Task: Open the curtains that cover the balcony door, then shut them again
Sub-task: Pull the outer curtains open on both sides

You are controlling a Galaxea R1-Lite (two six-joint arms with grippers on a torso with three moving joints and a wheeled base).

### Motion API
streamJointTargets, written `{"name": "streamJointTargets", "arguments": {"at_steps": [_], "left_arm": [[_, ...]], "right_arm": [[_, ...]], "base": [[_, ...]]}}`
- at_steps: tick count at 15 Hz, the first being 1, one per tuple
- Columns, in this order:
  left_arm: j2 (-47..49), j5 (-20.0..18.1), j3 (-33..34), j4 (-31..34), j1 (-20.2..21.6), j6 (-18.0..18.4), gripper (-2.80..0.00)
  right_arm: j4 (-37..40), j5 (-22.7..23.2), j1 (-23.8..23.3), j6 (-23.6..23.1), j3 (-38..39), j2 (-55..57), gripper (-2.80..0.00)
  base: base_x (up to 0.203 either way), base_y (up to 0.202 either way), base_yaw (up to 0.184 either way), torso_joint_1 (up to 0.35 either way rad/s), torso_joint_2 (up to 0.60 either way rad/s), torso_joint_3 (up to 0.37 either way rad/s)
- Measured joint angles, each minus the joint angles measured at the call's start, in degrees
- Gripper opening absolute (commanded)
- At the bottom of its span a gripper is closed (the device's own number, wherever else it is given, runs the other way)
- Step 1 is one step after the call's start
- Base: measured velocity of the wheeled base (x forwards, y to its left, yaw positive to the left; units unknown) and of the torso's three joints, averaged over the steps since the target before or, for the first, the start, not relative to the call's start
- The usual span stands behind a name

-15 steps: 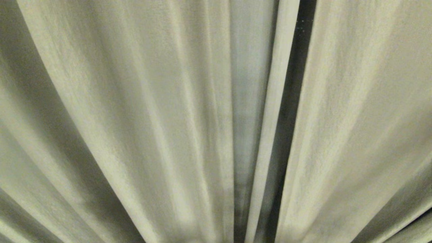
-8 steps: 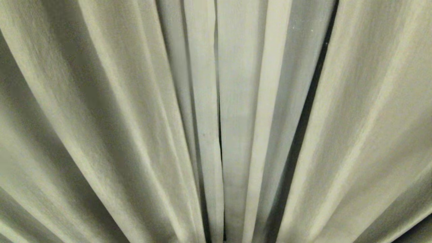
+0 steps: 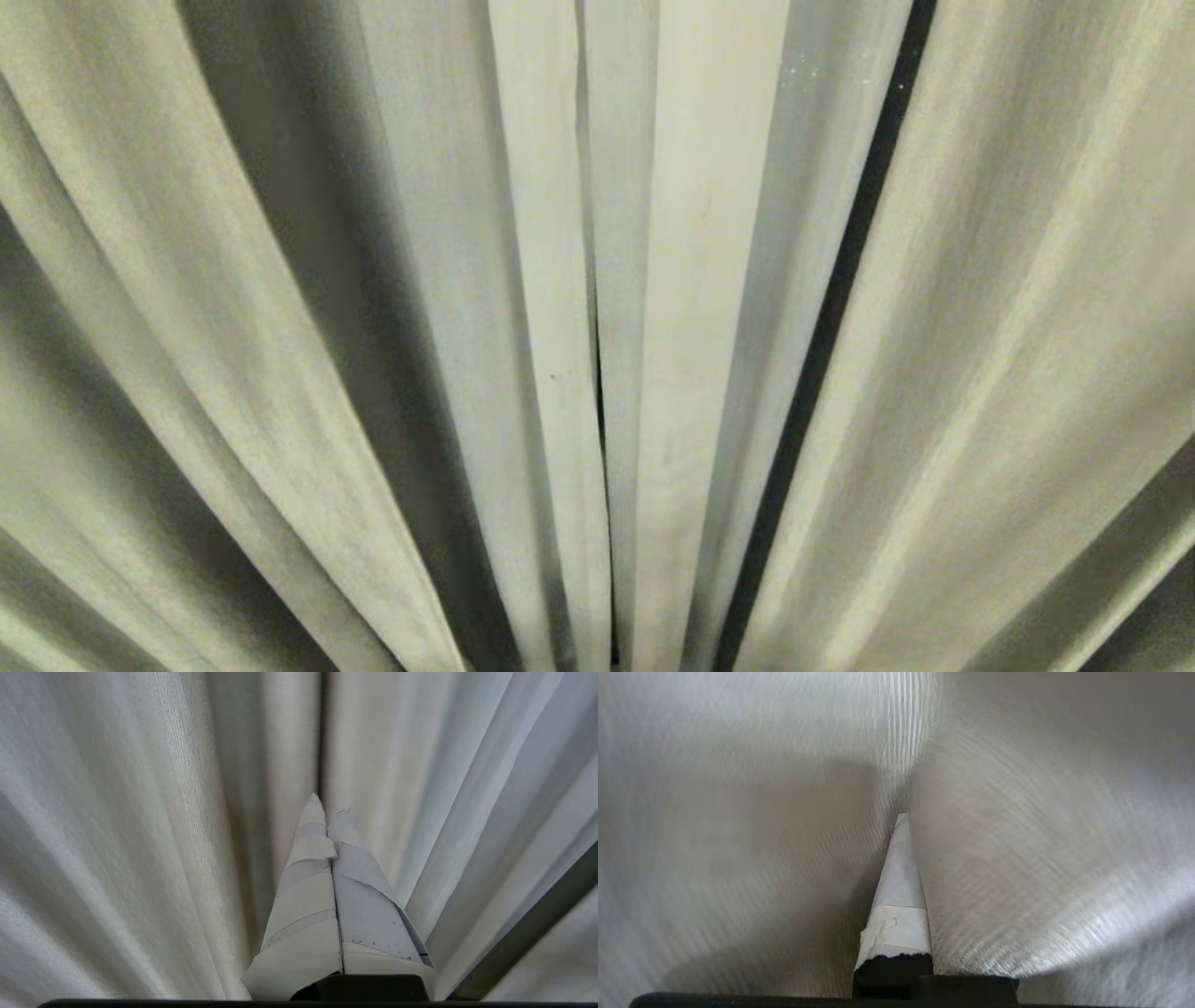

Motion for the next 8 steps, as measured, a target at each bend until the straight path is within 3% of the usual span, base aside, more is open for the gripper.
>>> {"name": "streamJointTargets", "arguments": {"at_steps": [8], "left_arm": [[0.00, 0.02, 0.00, 0.00, 0.00, 0.01, -2.80]], "right_arm": [[-1.88, 0.52, 9.63, -1.02, 20.35, -19.20, -2.80]], "base": [[0.000, 0.000, 0.000, 0.000, 0.00, 0.000]]}}
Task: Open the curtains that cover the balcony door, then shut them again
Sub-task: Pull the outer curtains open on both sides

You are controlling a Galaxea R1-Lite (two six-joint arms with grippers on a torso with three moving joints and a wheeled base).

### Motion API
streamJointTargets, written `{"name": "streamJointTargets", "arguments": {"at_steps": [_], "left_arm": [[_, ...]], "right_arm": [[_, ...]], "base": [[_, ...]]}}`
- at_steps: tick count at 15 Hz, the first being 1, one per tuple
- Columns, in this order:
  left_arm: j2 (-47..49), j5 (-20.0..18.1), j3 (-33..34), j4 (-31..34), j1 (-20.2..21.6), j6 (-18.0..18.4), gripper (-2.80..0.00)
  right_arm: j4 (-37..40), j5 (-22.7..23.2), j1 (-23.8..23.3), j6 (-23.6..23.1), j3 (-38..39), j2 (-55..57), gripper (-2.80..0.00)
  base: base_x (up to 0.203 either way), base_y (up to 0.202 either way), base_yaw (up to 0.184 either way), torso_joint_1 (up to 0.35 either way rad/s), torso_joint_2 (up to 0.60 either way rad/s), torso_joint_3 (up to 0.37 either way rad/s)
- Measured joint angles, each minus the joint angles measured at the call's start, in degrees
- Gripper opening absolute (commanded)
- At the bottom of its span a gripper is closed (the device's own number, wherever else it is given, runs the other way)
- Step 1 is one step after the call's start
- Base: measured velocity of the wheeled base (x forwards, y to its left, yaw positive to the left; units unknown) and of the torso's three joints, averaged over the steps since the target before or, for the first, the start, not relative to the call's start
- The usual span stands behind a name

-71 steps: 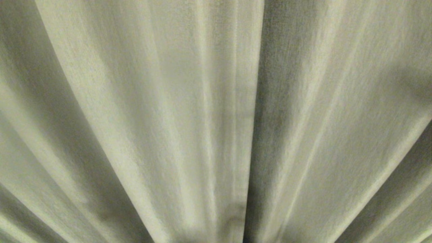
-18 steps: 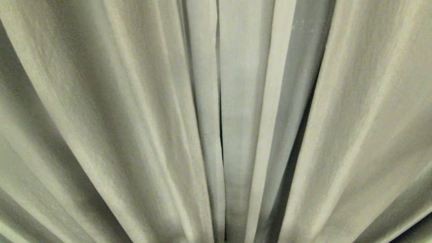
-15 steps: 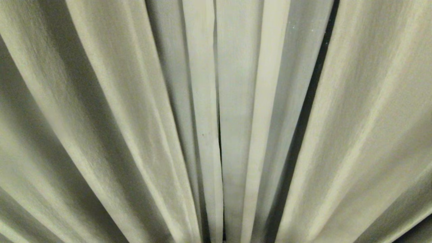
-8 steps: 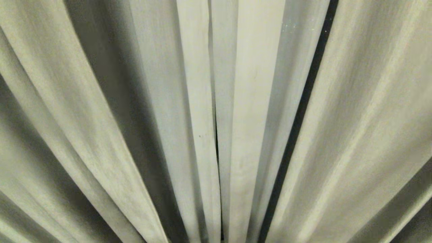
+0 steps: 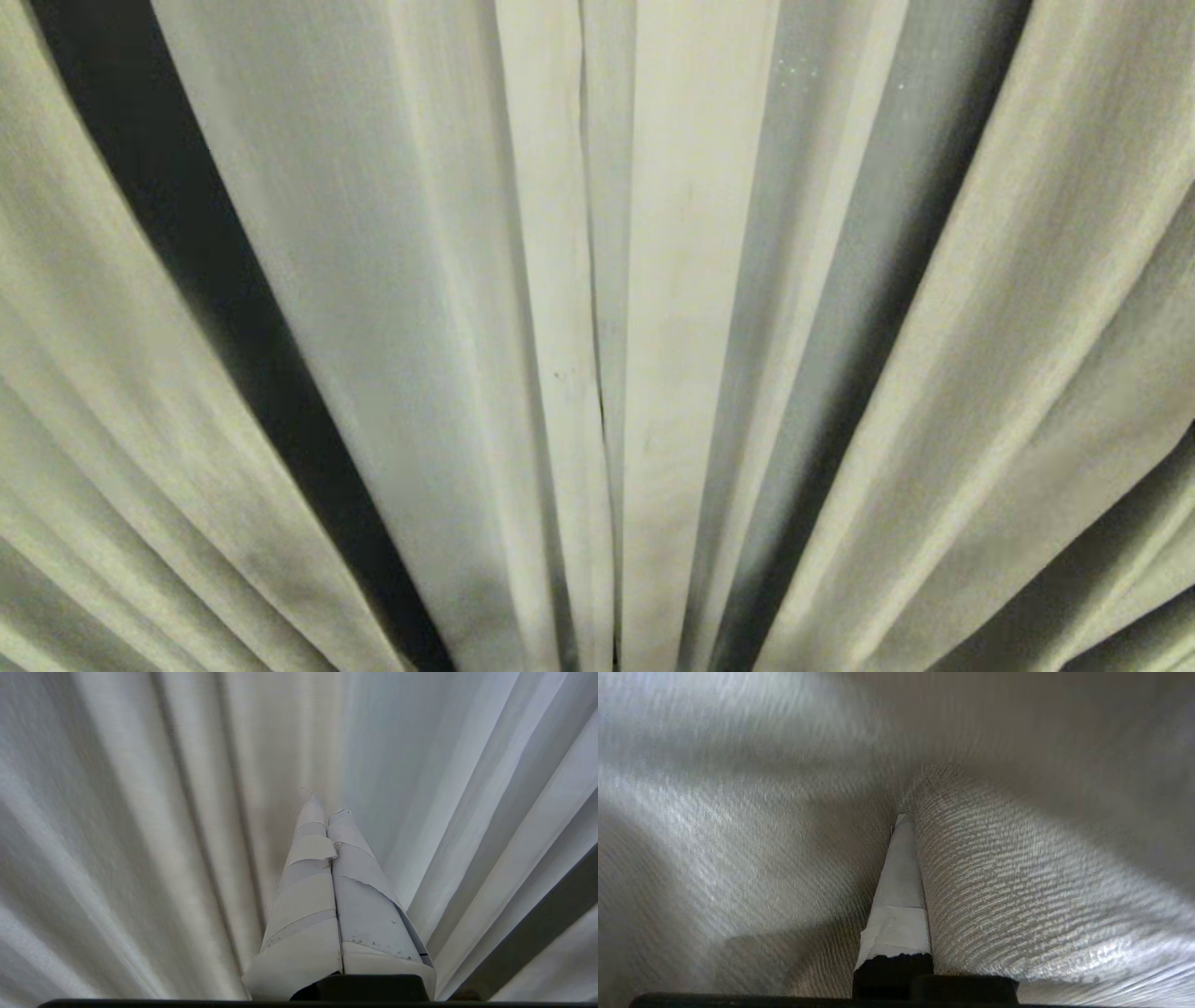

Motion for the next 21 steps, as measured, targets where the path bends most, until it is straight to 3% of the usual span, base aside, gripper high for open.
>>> {"name": "streamJointTargets", "arguments": {"at_steps": [2, 3, 11, 21], "left_arm": [[0.00, 0.00, 0.00, 0.00, 0.00, 0.02, -2.80], [0.00, 0.02, 0.00, 0.00, 0.00, -0.01, -2.80], [0.00, 0.01, 0.00, 0.00, 0.00, -0.01, -2.80], [0.00, 0.02, 0.00, 0.00, 0.01, 0.00, -2.80]], "right_arm": [[-0.20, -0.16, 0.34, -0.02, 1.30, -2.20, -2.80], [-0.24, -0.16, 0.43, -0.03, 1.87, -3.02, 0.00], [-0.17, -0.43, 0.40, 0.16, 9.68, -9.11, 0.00], [0.01, -1.10, -1.45, 0.95, 47.50, -36.12, 0.00]], "base": [[0.000, 0.000, 0.000, 0.000, 0.00, 0.000], [0.000, 0.000, 0.000, 0.000, 0.00, 0.000], [0.000, 0.000, 0.000, 0.000, 0.00, 0.000], [0.000, 0.000, 0.000, 0.000, 0.00, 0.000]]}}
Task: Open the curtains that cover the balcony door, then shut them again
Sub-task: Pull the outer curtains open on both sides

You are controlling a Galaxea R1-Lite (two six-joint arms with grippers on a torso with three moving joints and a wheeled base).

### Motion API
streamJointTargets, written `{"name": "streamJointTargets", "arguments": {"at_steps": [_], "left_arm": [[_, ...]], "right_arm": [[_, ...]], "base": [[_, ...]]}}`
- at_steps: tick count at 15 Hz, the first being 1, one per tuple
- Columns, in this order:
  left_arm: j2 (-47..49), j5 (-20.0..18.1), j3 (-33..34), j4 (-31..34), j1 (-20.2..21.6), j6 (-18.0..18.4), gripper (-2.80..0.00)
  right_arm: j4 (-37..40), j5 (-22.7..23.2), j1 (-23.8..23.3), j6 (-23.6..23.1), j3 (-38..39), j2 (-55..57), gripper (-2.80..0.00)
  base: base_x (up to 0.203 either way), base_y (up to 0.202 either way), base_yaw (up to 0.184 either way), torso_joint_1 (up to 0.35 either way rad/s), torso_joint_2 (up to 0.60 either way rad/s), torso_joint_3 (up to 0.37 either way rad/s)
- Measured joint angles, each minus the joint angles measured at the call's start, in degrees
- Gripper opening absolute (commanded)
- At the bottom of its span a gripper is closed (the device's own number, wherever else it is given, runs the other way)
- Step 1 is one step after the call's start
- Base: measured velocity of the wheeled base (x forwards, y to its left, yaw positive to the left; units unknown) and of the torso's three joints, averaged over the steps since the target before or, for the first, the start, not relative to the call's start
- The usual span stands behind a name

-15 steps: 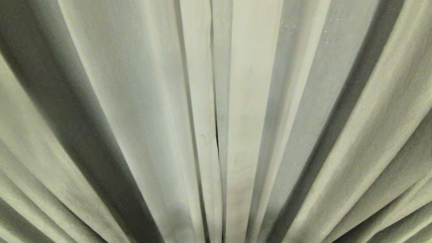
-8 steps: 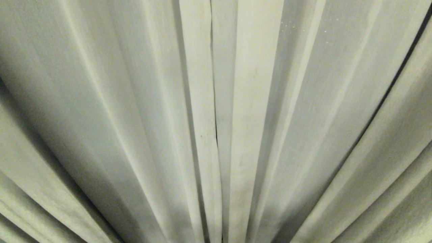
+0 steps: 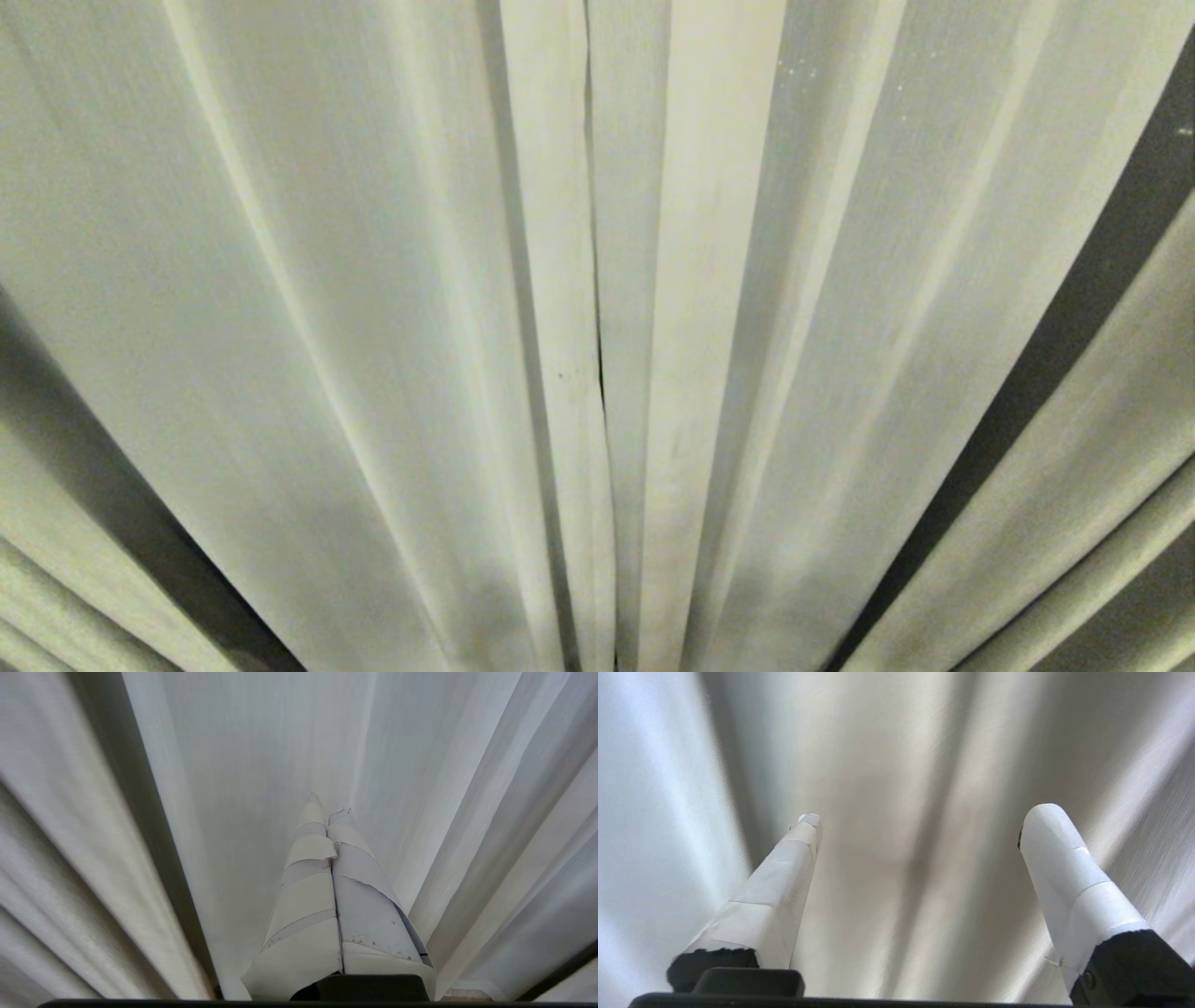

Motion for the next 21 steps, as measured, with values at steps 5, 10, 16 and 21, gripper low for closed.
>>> {"name": "streamJointTargets", "arguments": {"at_steps": [5, 10, 16, 21], "left_arm": [[0.00, 0.00, 0.00, 0.00, 0.00, 0.00, -2.80], [0.00, 0.00, 0.00, 0.00, -0.01, 0.00, -2.80], [0.00, -0.01, 0.00, 0.00, -0.01, 0.00, -2.80], [-0.02, 0.00, 0.00, 0.00, -0.01, 0.00, -2.80]], "right_arm": [[-0.30, -0.17, 6.44, -0.38, 8.18, -8.67, 0.00], [0.69, -0.13, 18.91, -2.81, 8.56, -12.07, -2.80], [2.34, -0.06, 27.23, -4.73, 23.36, -21.53, -2.80], [9.61, -0.17, 33.60, -6.53, 35.93, -37.27, -2.80]], "base": [[0.000, 0.000, 0.000, 0.000, 0.00, 0.000], [0.000, 0.000, 0.000, 0.000, 0.00, 0.000], [0.000, 0.000, 0.000, 0.000, 0.00, 0.000], [0.000, 0.000, 0.000, 0.000, 0.00, 0.000]]}}
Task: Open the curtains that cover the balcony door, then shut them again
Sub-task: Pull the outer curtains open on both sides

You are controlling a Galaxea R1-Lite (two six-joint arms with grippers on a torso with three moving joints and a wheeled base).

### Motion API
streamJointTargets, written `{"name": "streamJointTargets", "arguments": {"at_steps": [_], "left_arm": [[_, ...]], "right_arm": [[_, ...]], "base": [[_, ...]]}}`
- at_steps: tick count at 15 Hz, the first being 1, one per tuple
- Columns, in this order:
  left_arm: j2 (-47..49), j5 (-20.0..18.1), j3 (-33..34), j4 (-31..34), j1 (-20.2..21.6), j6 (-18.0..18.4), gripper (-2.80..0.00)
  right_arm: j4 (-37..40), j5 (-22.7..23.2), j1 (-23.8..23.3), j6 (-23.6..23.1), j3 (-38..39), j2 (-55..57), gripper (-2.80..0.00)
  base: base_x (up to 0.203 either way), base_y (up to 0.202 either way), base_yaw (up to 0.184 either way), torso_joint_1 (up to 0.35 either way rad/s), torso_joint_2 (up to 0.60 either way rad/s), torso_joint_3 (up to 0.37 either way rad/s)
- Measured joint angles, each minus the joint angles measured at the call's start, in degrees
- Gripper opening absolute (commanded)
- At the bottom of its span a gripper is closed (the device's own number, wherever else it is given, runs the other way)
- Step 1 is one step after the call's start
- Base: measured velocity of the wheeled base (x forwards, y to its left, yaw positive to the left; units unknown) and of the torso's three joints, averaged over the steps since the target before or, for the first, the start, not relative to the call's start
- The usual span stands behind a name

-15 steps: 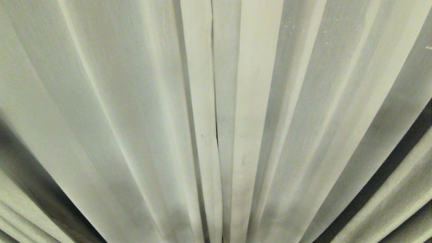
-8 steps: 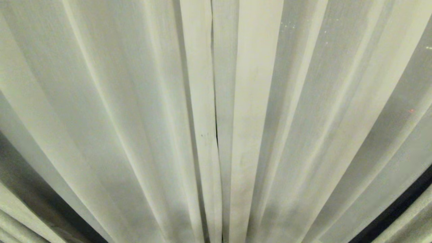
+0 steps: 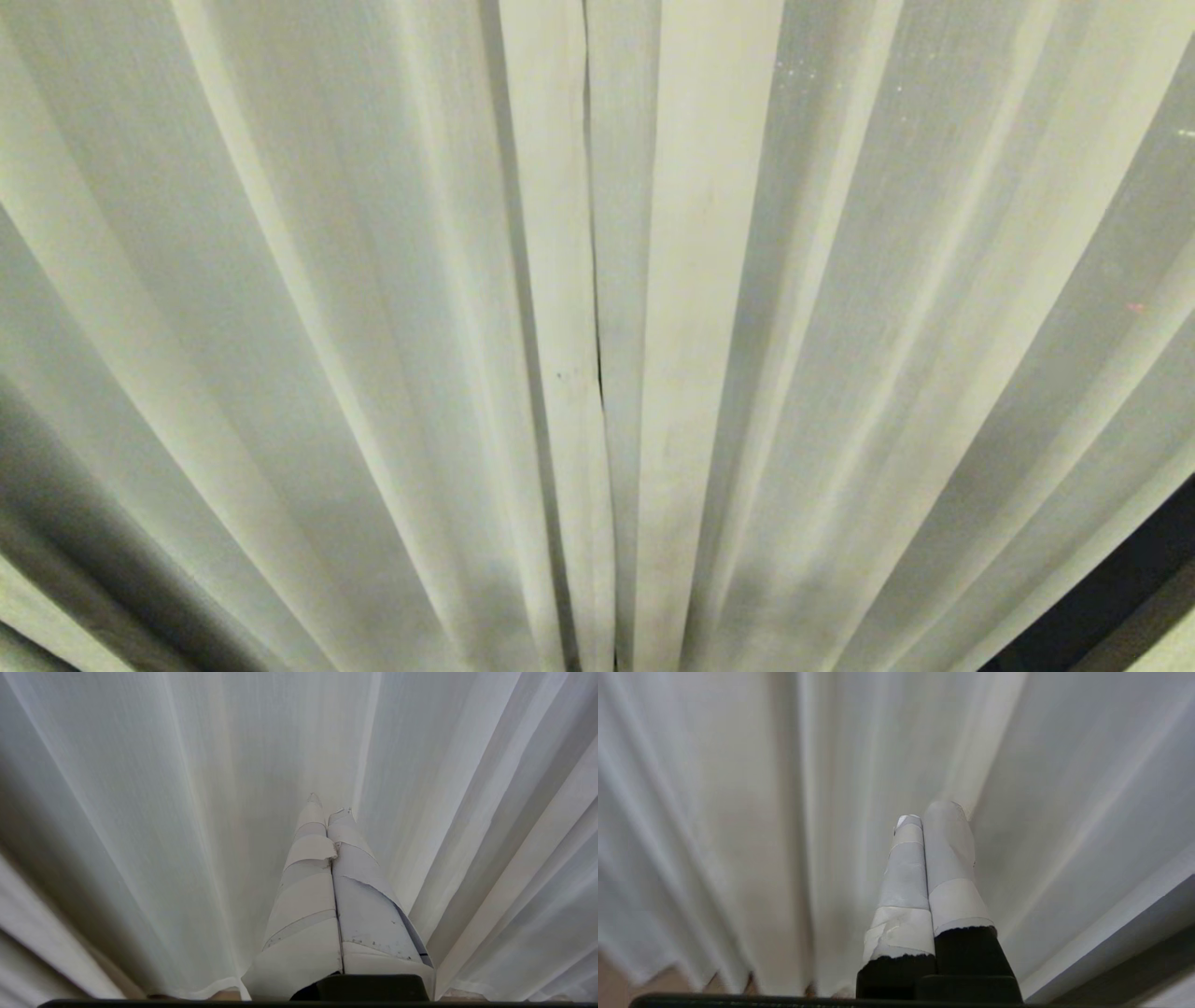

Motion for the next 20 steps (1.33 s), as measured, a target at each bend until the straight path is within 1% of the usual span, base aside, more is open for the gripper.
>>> {"name": "streamJointTargets", "arguments": {"at_steps": [4, 6, 8, 9, 10, 12, 16, 20], "left_arm": [[0.00, 0.00, 0.00, 0.00, 0.00, 0.00, -2.80], [0.00, 0.02, 0.00, 0.00, 0.00, 0.00, -2.80], [0.00, 0.00, 0.00, 0.00, 0.00, 0.00, -2.80], [0.00, 0.00, 0.00, 0.00, 0.00, 0.00, -2.80], [0.00, -0.05, 0.00, 0.00, 0.00, 0.02, -2.80], [0.00, 0.04, 0.00, 0.00, 0.00, 0.00, -2.80], [0.00, 0.02, 0.00, 0.00, 0.00, 0.00, -2.80], [0.00, 0.05, 0.00, 0.00, 0.00, 0.00, -2.80]], "right_arm": [[9.40, -0.54, 3.16, -0.20, 2.15, -9.61, -2.80], [12.79, -2.18, 3.71, -0.19, 2.15, -13.91, -2.80], [17.14, -6.13, 3.93, -0.22, 1.65, -17.52, -2.80], [18.69, -9.96, 4.00, 0.00, 1.68, -18.89, -2.80], [19.54, -11.99, 4.02, 0.20, 1.91, -19.69, -2.80], [20.98, -10.82, 4.22, 0.48, 2.11, -20.63, -2.80], [20.45, -10.85, 4.35, 2.93, 2.32, -21.15, -2.80], [20.44, -10.85, 4.35, 3.09, 2.35, -21.25, -2.80]], "base": [[0.000, 0.000, 0.000, 0.000, 0.00, 0.000], [0.000, 0.000, 0.000, 0.000, 0.00, 0.000], [0.000, 0.000, 0.000, 0.000, 0.00, 0.000], [0.000, 0.000, 0.000, 0.000, 0.00, 0.000], [0.000, 0.000, 0.000, 0.000, 0.00, 0.000], [0.000, 0.000, 0.000, 0.000, 0.00, 0.000], [0.000, 0.000, 0.000, 0.000, 0.00, 0.000], [0.000, 0.000, 0.000, 0.000, 0.00, 0.000]]}}
